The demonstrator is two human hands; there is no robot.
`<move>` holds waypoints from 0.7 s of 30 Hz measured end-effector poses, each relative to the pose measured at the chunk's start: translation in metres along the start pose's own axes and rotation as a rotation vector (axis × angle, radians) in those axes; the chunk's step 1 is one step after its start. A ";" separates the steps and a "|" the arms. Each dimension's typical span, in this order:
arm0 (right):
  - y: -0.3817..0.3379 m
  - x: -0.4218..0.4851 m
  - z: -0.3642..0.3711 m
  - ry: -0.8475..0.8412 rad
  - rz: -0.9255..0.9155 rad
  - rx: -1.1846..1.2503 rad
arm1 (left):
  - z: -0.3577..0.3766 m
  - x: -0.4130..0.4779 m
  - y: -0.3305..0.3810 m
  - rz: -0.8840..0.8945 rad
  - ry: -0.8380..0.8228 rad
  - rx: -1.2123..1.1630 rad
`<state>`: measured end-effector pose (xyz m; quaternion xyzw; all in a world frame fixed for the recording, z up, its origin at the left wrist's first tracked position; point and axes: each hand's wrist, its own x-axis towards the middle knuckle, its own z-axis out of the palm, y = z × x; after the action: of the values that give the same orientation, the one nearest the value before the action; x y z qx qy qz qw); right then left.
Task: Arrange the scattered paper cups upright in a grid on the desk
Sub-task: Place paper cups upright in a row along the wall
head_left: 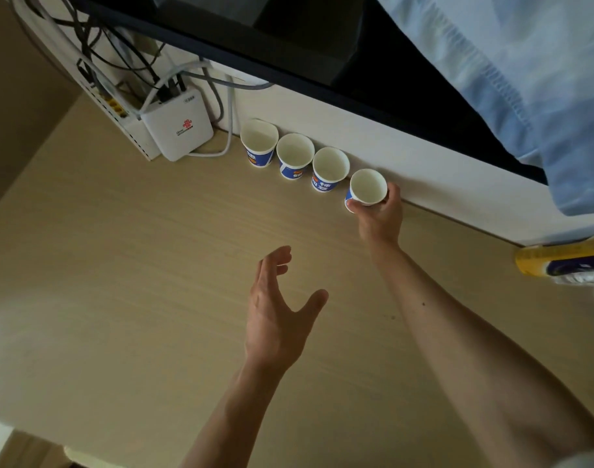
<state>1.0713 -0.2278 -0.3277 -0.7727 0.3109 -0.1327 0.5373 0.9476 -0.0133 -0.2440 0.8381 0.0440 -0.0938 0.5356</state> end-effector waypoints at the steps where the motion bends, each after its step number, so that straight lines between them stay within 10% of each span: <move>1: 0.002 0.002 0.002 0.004 -0.003 -0.004 | 0.000 0.000 -0.001 -0.002 -0.002 0.002; 21: 0.012 0.021 0.012 0.012 -0.046 -0.027 | 0.004 0.004 -0.004 -0.019 -0.033 0.019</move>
<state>1.0901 -0.2347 -0.3456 -0.7858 0.2983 -0.1455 0.5219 0.9500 -0.0155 -0.2499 0.8410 0.0423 -0.1133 0.5274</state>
